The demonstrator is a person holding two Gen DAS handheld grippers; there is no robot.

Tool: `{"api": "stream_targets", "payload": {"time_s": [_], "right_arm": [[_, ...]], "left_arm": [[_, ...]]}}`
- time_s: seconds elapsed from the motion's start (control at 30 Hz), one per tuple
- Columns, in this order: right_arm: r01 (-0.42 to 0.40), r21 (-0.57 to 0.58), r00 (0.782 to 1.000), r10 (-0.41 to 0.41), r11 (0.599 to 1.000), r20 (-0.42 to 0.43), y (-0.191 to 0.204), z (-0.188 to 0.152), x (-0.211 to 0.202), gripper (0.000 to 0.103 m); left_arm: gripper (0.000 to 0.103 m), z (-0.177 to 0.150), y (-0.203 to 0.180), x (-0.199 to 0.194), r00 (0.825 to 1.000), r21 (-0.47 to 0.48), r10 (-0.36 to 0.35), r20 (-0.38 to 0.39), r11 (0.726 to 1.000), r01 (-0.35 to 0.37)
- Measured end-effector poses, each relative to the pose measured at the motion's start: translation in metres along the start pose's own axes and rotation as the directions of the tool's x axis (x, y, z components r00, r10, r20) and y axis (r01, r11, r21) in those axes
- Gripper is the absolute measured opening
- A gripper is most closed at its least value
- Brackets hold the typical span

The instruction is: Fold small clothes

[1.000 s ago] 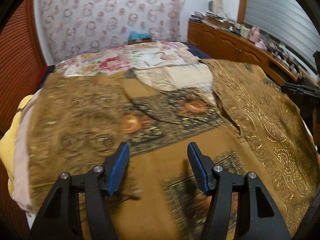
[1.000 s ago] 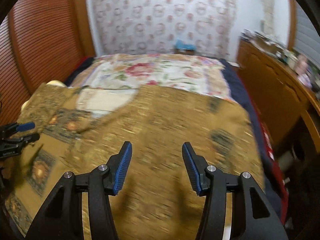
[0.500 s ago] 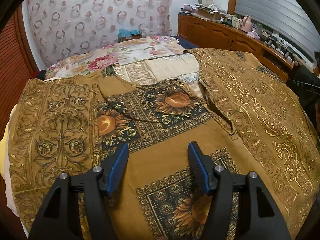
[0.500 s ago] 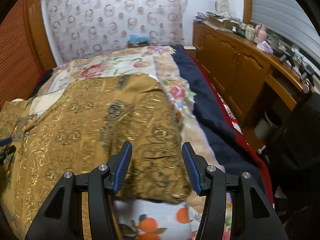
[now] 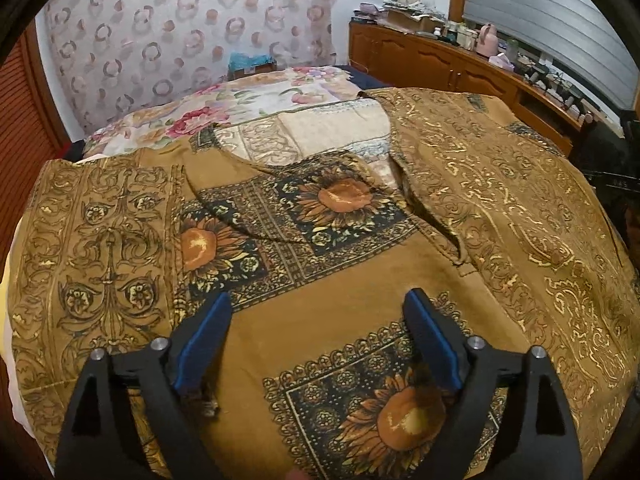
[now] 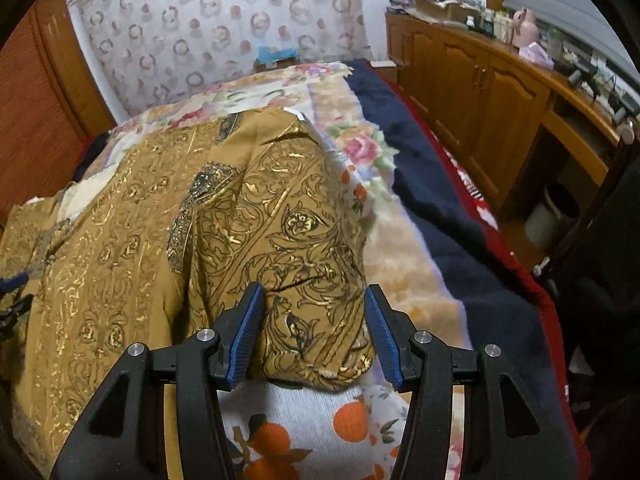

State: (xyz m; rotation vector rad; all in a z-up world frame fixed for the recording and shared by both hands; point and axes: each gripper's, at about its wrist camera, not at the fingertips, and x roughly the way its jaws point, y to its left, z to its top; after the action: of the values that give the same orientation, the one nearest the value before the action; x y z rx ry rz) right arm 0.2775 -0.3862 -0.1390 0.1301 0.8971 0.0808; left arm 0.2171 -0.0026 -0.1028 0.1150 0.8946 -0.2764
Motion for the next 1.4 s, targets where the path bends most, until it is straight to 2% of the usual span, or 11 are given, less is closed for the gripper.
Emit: {"api": "stream_targets", "payload": {"time_s": [0.1, 0.13, 0.23, 0.33, 0.47, 0.63, 0.7, 0.9, 1.1, 1.23, 1.4], "right_arm": [[-0.023, -0.004, 1.0, 0.023, 1.0, 0.0, 0.001, -0.002, -0.002, 0.046], [-0.03, -0.008, 1.0, 0.03, 1.0, 0.001, 0.002, -0.003, -0.003, 0.042], [-0.008, -0.035, 1.0, 0.008, 0.999, 0.009, 0.006, -0.004, -0.006, 0.037], [0.069, -0.074, 0.997, -0.067, 0.995, 0.035, 0.011, -0.003, -0.009, 0.016], [0.09, -0.098, 0.993, -0.082, 0.991, 0.082, 0.016, -0.004, -0.018, 0.005], [0.077, -0.112, 0.983, -0.056, 0.991, 0.176, 0.025, 0.013, -0.037, 0.004], [0.065, -0.128, 0.978, -0.038, 0.99, 0.205, 0.034, 0.024, -0.042, 0.003], [-0.033, -0.213, 0.962, 0.088, 0.977, 0.257, 0.081, 0.05, -0.048, 0.003], [-0.149, -0.324, 0.952, 0.223, 0.934, 0.208, 0.144, 0.051, -0.036, 0.003], [-0.235, -0.371, 0.945, 0.301, 0.898, 0.129, 0.182, 0.039, -0.02, 0.005], [-0.216, -0.395, 0.958, 0.271, 0.893, 0.089, 0.195, 0.026, -0.013, 0.02]], "left_arm": [[0.091, -0.001, 0.0, 0.001, 1.0, -0.002, 0.0, 0.0, 1.0, 0.0], [0.091, -0.001, 0.0, 0.0, 1.0, -0.003, 0.002, 0.0, 1.0, -0.002], [0.091, -0.001, 0.002, 0.001, 1.0, -0.007, 0.002, -0.001, 1.0, -0.002], [0.092, -0.001, 0.003, 0.001, 1.0, -0.01, 0.002, -0.001, 1.0, -0.002], [0.092, 0.0, 0.003, 0.001, 1.0, -0.015, 0.003, -0.002, 1.0, -0.003], [0.092, 0.001, 0.003, 0.002, 1.0, -0.036, 0.015, -0.002, 0.999, -0.015], [0.092, 0.002, 0.003, -0.003, 1.0, -0.044, 0.011, 0.027, 0.999, -0.01], [0.092, 0.005, 0.008, -0.028, 0.995, -0.065, -0.017, 0.095, 0.998, 0.023], [0.092, 0.004, 0.022, -0.05, 0.987, -0.094, -0.028, 0.158, 0.995, 0.043], [0.092, 0.004, 0.022, -0.058, 0.983, -0.099, -0.019, 0.183, 0.994, 0.038], [0.092, 0.003, 0.019, -0.064, 0.98, -0.104, -0.034, 0.196, 0.993, 0.055]]}}
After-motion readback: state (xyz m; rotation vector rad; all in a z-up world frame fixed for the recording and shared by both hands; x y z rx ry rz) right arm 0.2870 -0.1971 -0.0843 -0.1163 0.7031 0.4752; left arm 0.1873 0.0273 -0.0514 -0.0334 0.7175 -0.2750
